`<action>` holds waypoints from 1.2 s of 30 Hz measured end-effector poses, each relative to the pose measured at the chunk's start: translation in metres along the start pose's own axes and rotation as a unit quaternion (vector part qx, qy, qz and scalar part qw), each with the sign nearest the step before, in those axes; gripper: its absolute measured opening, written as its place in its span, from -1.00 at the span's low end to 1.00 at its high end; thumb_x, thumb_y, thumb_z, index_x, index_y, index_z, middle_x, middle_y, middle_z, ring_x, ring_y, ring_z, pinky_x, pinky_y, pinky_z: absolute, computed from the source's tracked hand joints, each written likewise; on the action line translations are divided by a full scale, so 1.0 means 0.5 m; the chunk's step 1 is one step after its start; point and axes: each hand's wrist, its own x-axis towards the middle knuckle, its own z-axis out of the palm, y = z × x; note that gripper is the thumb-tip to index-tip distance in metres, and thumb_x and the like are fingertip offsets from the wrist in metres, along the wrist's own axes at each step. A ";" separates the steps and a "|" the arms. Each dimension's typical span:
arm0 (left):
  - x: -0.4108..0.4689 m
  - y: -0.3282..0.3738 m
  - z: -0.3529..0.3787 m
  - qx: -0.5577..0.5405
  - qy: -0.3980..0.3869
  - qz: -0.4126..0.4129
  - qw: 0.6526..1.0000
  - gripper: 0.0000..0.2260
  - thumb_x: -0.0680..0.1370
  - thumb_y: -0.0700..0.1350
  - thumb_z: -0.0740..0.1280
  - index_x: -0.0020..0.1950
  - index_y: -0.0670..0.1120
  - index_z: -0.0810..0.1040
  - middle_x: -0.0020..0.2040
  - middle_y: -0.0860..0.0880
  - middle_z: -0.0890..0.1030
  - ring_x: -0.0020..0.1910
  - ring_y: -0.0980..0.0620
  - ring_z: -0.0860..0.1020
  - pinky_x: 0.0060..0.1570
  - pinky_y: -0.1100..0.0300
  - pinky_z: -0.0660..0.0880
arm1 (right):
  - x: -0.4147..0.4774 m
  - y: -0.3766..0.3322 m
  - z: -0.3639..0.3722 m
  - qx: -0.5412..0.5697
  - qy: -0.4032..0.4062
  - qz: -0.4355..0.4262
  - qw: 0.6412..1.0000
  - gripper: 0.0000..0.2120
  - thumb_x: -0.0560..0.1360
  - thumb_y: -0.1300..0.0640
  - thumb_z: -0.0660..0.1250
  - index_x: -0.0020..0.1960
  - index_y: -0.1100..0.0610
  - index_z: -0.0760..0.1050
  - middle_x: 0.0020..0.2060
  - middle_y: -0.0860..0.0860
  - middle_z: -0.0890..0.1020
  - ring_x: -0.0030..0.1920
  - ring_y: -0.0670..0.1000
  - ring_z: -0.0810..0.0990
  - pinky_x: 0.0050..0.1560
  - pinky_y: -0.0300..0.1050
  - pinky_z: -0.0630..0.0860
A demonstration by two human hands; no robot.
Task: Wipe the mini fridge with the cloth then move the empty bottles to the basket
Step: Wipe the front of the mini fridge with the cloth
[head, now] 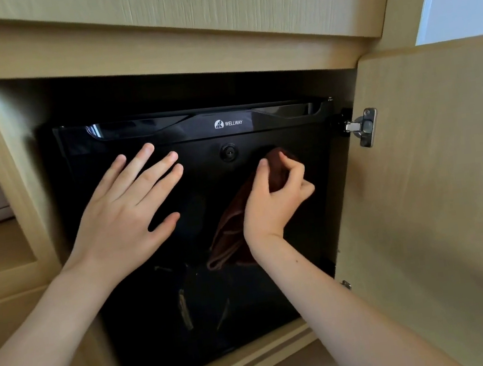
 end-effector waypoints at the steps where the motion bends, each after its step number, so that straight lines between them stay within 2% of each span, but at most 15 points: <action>1: -0.003 -0.001 0.000 0.000 -0.005 0.001 1.000 -0.47 0.53 -0.01 0.32 0.49 -0.10 0.39 0.52 -0.02 0.35 0.57 -0.08 0.18 0.53 -0.09 0.11 | -0.013 0.008 -0.002 -0.010 0.010 0.010 1.000 -0.80 0.55 0.05 0.39 0.09 -0.15 0.41 0.07 -0.19 0.29 -0.01 -0.15 0.50 -0.10 -0.54 0.44; 6: -0.022 -0.009 -0.010 0.009 -0.034 0.014 0.999 -0.46 0.53 -0.01 0.32 0.50 -0.11 0.37 0.52 -0.03 0.34 0.56 -0.09 0.18 0.54 -0.08 0.09 | -0.112 0.103 -0.103 -0.125 -0.026 0.085 0.988 -0.78 0.60 0.03 0.32 0.13 -0.15 0.30 0.12 -0.02 0.26 -0.03 -0.10 0.51 -0.06 -0.38 0.48; 8: -0.029 -0.015 -0.016 0.013 -0.049 0.022 0.998 -0.46 0.53 0.00 0.31 0.50 -0.11 0.37 0.53 -0.03 0.33 0.56 -0.09 0.19 0.54 -0.08 0.10 | -0.118 0.108 -0.111 -0.132 -0.024 0.118 0.984 -0.78 0.60 0.06 0.31 0.13 -0.13 0.30 0.14 0.00 0.25 -0.03 -0.09 0.51 -0.11 -0.40 0.45; 14: -0.040 -0.024 -0.021 0.007 -0.046 0.023 0.999 -0.46 0.54 -0.01 0.32 0.50 -0.10 0.37 0.53 -0.01 0.32 0.56 -0.07 0.19 0.54 -0.06 0.12 | -0.064 0.012 0.001 -0.028 -0.030 0.011 0.999 -0.75 0.56 0.05 0.38 0.07 -0.20 0.34 0.07 -0.17 0.26 0.03 -0.12 0.50 -0.03 -0.49 0.48; 16: -0.039 -0.023 -0.019 0.007 -0.045 0.025 0.999 -0.47 0.54 -0.01 0.32 0.50 -0.11 0.38 0.53 -0.02 0.32 0.56 -0.08 0.19 0.53 -0.07 0.12 | -0.062 0.007 0.013 -0.022 -0.027 0.003 0.999 -0.73 0.55 0.03 0.38 0.07 -0.24 0.33 0.07 -0.19 0.26 0.04 -0.15 0.49 0.00 -0.50 0.47; 18: -0.039 -0.022 -0.019 0.003 -0.047 0.025 0.999 -0.47 0.54 -0.01 0.32 0.50 -0.11 0.38 0.53 -0.02 0.33 0.56 -0.08 0.19 0.54 -0.06 0.11 | -0.086 0.034 -0.010 -0.055 -0.035 -0.013 0.998 -0.74 0.56 0.06 0.38 0.11 -0.18 0.34 0.07 -0.14 0.27 0.02 -0.20 0.47 0.01 -0.55 0.40; 20: -0.039 -0.022 -0.023 0.000 -0.046 0.021 0.999 -0.47 0.54 -0.02 0.32 0.49 -0.11 0.39 0.52 -0.02 0.34 0.56 -0.08 0.20 0.54 -0.04 0.10 | -0.125 0.075 -0.055 -0.108 -0.054 -0.006 0.993 -0.74 0.57 0.10 0.36 0.14 -0.10 0.32 0.10 -0.04 0.26 0.02 -0.16 0.48 0.00 -0.55 0.38; 22: -0.038 -0.020 -0.029 0.002 -0.052 0.020 0.998 -0.47 0.53 -0.02 0.32 0.49 -0.11 0.38 0.52 -0.03 0.35 0.56 -0.09 0.20 0.55 -0.03 0.08 | -0.158 0.105 -0.093 -0.160 -0.073 0.031 0.984 -0.72 0.58 0.13 0.35 0.15 -0.07 0.29 0.13 0.02 0.25 0.01 -0.11 0.49 -0.02 -0.45 0.47; 24: -0.036 -0.020 -0.032 0.004 -0.059 0.021 0.998 -0.46 0.53 -0.02 0.33 0.50 -0.11 0.38 0.52 -0.03 0.35 0.56 -0.09 0.20 0.55 -0.02 0.08 | -0.158 0.105 -0.093 -0.161 -0.076 0.065 0.982 -0.73 0.58 0.13 0.34 0.14 -0.06 0.28 0.14 0.02 0.24 0.01 -0.11 0.47 -0.02 -0.39 0.50; 25: -0.036 -0.021 -0.033 0.006 -0.060 0.023 0.998 -0.46 0.53 -0.02 0.33 0.50 -0.10 0.38 0.52 -0.03 0.35 0.56 -0.09 0.20 0.55 -0.02 0.08 | -0.148 0.094 -0.081 -0.145 -0.076 0.061 0.985 -0.75 0.58 0.14 0.34 0.14 -0.04 0.30 0.13 0.03 0.24 0.01 -0.09 0.46 -0.02 -0.44 0.45; 28: -0.038 -0.024 -0.031 0.010 -0.056 0.023 0.998 -0.46 0.54 -0.05 0.37 0.50 -0.10 0.36 0.52 -0.04 0.34 0.56 -0.09 0.18 0.55 -0.02 0.08 | -0.110 0.037 -0.019 -0.077 -0.074 -0.049 0.993 -0.79 0.58 0.13 0.35 0.14 0.01 0.37 0.09 0.03 0.28 0.01 -0.25 0.41 0.04 -0.56 0.30; 31: -0.038 -0.024 -0.031 0.006 -0.057 0.023 0.998 -0.43 0.53 -0.07 0.41 0.51 -0.10 0.35 0.53 -0.04 0.33 0.57 -0.08 0.16 0.55 -0.02 0.06 | -0.103 0.010 0.029 -0.049 -0.049 -0.078 0.995 -0.79 0.57 0.04 0.33 0.14 -0.08 0.35 0.07 -0.08 0.28 0.01 -0.34 0.41 0.02 -0.53 0.37; 32: -0.038 -0.023 -0.032 0.005 -0.062 0.024 0.998 -0.43 0.53 -0.07 0.41 0.51 -0.10 0.35 0.53 -0.04 0.33 0.57 -0.08 0.16 0.56 -0.02 0.06 | -0.114 0.017 0.027 -0.065 -0.047 -0.087 0.993 -0.78 0.57 0.06 0.34 0.16 -0.05 0.36 0.07 -0.07 0.27 0.01 -0.33 0.41 0.04 -0.53 0.36; 34: -0.039 -0.025 -0.038 0.005 -0.074 0.026 0.997 -0.41 0.51 -0.07 0.42 0.51 -0.11 0.35 0.53 -0.04 0.33 0.57 -0.08 0.16 0.55 -0.02 0.06 | -0.153 0.056 -0.011 -0.119 -0.092 -0.123 0.981 -0.76 0.57 0.14 0.37 0.19 0.07 0.40 0.09 -0.02 0.26 0.03 -0.29 0.40 0.09 -0.51 0.36; 36: -0.043 -0.031 -0.050 0.011 -0.085 0.034 0.996 -0.41 0.50 -0.08 0.43 0.51 -0.12 0.35 0.53 -0.05 0.34 0.57 -0.09 0.16 0.55 -0.03 0.08 | -0.191 0.102 -0.071 -0.182 -0.179 -0.151 0.955 -0.70 0.53 0.22 0.42 0.21 0.13 0.42 0.11 -0.01 0.24 0.04 -0.22 0.42 0.13 -0.51 0.37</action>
